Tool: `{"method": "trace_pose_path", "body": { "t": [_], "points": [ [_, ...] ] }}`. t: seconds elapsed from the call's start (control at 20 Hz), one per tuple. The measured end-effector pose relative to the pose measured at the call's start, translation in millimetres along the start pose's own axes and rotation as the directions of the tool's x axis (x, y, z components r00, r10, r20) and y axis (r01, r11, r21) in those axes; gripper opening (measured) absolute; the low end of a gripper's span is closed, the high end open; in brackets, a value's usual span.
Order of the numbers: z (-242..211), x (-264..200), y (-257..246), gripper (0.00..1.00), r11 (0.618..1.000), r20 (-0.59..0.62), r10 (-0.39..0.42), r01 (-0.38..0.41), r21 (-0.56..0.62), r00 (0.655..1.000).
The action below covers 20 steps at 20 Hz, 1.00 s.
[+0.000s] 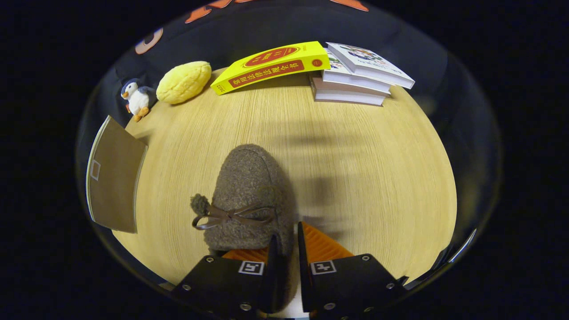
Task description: Open the storage box then place both shoes into the box .Put the left shoe in first, then the right shoe, with the right side of both shoes facing outward in a uniform manner.
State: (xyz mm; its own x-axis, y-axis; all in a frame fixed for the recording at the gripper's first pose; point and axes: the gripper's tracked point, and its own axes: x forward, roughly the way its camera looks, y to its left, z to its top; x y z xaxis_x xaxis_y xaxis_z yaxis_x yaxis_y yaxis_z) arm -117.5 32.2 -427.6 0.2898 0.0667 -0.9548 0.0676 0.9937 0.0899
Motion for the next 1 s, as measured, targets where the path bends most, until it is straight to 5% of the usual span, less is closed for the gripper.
{"method": "trace_pose_path", "body": {
  "t": [0.25,0.45,0.65,1.0],
  "points": [
    [0,-4,2,0.06,1.0,-0.007,0.003,-0.002,0.023,1.0],
    [10,-40,34,0.04,0.991,0.001,0.018,-0.018,0.134,1.0],
    [43,-88,92,0.04,0.989,0.062,0.02,-0.029,0.147,0.998],
    [82,-148,236,0.04,0.98,0.113,0.155,-0.167,0.108,0.982]
  ]
}}
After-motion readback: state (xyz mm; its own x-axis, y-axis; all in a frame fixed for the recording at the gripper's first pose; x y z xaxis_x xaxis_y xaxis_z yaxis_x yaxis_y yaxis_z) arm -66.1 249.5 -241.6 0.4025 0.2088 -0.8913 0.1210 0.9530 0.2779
